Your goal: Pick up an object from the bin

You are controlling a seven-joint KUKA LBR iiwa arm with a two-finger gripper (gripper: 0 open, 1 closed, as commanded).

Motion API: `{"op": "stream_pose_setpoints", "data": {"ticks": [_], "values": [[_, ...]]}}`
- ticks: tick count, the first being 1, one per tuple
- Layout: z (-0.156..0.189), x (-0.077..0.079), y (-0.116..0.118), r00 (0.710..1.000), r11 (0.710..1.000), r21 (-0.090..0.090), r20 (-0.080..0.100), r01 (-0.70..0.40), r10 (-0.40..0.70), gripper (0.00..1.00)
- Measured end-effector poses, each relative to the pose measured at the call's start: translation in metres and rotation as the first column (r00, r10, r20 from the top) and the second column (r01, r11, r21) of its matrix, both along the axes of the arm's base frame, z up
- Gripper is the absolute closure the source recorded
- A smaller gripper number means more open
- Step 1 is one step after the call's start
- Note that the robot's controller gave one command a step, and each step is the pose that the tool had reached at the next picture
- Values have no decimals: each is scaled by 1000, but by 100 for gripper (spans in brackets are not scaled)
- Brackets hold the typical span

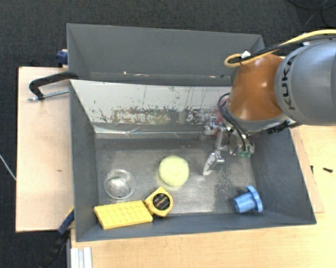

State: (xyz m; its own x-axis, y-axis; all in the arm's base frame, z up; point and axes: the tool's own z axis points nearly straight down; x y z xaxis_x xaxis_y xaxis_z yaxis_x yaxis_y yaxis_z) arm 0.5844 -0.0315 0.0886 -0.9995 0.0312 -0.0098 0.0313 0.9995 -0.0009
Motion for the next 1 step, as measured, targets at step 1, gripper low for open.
{"op": "stream_pose_setpoints", "data": {"ticks": [1], "values": [[-14, 8, 10, 993, 993, 2, -4, 118, -118, 0]]}}
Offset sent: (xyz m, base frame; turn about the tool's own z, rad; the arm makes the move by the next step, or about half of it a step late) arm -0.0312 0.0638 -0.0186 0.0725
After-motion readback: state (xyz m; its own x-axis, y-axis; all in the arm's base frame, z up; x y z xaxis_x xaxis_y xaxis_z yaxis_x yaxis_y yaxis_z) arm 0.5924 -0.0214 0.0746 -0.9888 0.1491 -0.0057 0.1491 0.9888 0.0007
